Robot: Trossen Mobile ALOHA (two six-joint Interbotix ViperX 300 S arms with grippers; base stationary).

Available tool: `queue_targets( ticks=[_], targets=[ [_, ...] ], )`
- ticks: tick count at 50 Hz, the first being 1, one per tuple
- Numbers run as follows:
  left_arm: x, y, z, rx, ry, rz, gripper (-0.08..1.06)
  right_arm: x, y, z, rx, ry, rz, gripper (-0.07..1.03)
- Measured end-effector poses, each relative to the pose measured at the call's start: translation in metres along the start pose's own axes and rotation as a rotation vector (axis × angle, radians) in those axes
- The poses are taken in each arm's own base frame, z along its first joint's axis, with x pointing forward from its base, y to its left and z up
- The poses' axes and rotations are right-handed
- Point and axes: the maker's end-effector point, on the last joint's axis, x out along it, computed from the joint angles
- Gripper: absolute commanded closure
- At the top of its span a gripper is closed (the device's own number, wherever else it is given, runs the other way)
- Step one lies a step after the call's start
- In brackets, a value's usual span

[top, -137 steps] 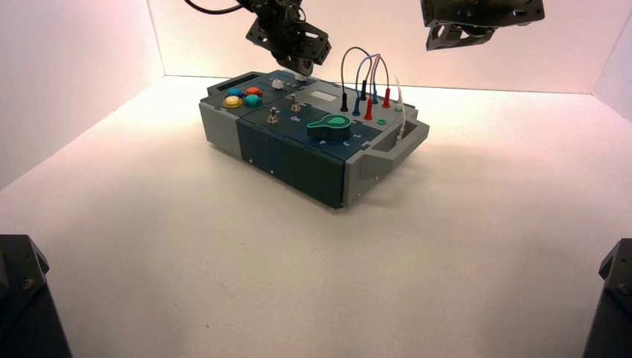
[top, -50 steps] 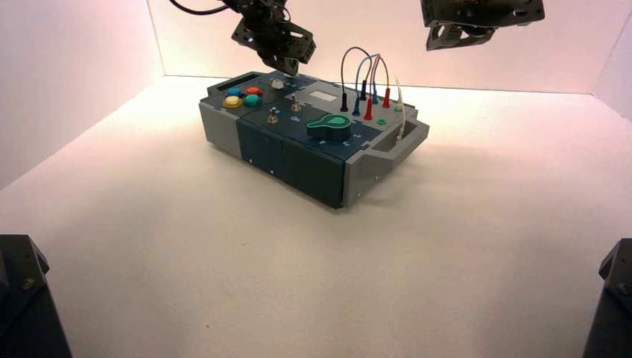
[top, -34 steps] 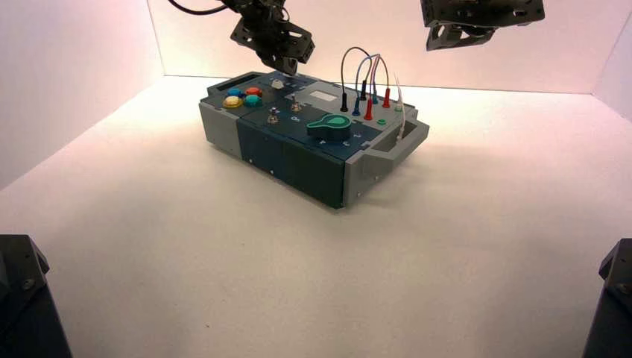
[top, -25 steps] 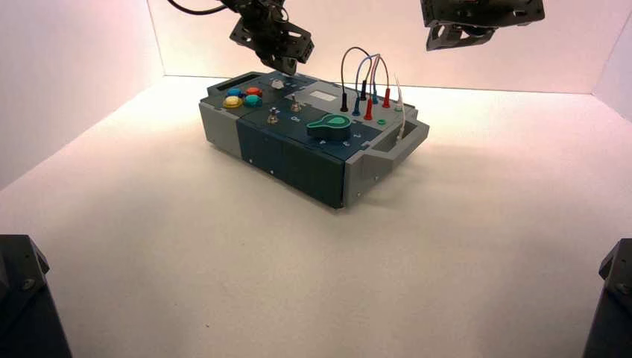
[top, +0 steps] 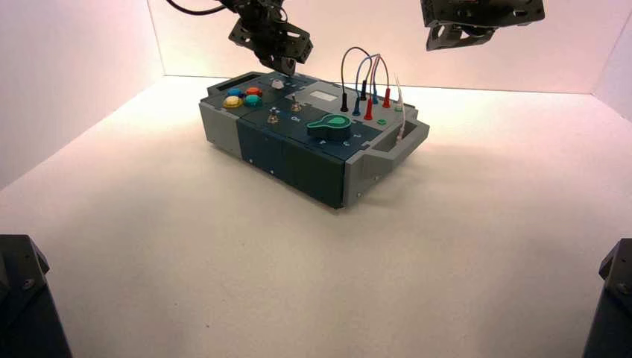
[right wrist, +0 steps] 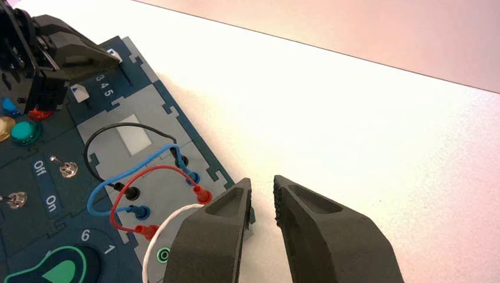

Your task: Move the top slider to position 2.

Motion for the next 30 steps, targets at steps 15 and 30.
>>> queue_targets(
  ticks=[15,30],
  targets=[
    [0.000,-0.017,0.001,0.022,0.006,-0.023,1.00,0.000,0.000,0.000,0.000,0.000,0.000,0.73],
    [0.000,-0.027,0.001,0.035,0.009,-0.037,1.00,0.000,0.000,0.000,0.002,-0.002,0.000,0.73]
  ],
)
